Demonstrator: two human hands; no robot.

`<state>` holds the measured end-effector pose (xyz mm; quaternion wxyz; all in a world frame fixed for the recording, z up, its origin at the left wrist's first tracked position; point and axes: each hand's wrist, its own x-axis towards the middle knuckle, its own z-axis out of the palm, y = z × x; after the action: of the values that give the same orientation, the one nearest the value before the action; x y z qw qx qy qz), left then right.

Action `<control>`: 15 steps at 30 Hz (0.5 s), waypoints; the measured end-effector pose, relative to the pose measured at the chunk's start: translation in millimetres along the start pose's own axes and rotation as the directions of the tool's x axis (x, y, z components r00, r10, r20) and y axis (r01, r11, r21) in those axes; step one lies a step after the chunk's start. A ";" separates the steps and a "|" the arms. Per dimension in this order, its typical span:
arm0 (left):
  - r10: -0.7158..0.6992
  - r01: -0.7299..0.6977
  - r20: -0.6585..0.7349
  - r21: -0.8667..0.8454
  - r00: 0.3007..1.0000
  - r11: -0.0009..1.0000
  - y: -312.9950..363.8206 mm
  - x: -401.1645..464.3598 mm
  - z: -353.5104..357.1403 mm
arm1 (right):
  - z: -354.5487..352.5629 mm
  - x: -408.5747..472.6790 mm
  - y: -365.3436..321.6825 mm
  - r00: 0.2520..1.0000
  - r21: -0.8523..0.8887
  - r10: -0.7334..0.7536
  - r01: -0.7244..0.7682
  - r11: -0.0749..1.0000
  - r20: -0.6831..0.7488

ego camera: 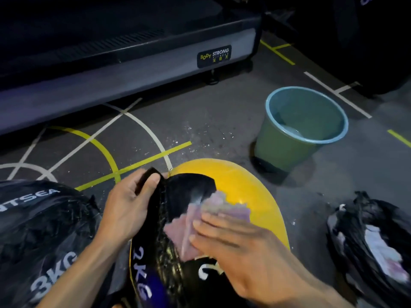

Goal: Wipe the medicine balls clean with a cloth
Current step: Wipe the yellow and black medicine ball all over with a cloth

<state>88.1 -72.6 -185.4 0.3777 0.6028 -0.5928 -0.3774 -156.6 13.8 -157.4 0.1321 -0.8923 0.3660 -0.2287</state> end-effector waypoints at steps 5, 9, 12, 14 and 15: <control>-0.112 0.113 0.017 -0.199 0.994 0.973 2.7 -6.0 4.0 | -14.4 -11.8 55.5 0.868 0.134 0.432 -0.411 0.902 -0.246; -0.179 0.179 0.031 -0.330 0.983 0.927 9.8 -6.4 12.4 | -4.8 -7.6 32.8 0.939 0.127 0.297 -0.278 0.952 -0.171; -0.234 0.230 0.055 -0.490 0.971 0.841 16.8 -5.3 16.5 | -1.0 -14.3 30.1 0.980 0.048 0.178 -0.175 0.983 -0.090; -0.195 0.188 0.044 -0.530 0.980 0.827 27.8 -3.8 17.8 | -7.5 -15.0 39.4 0.971 0.060 0.210 -0.204 0.977 -0.115; -0.164 0.152 0.027 -0.539 0.986 0.828 33.4 -2.9 17.3 | -9.8 -15.2 43.0 0.957 0.082 0.247 -0.236 0.968 -0.153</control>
<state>58.2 -70.1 -162.7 0.5052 0.5230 -0.4072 -0.5526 -196.6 -6.0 -171.0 0.1568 -0.8149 0.4744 -0.2939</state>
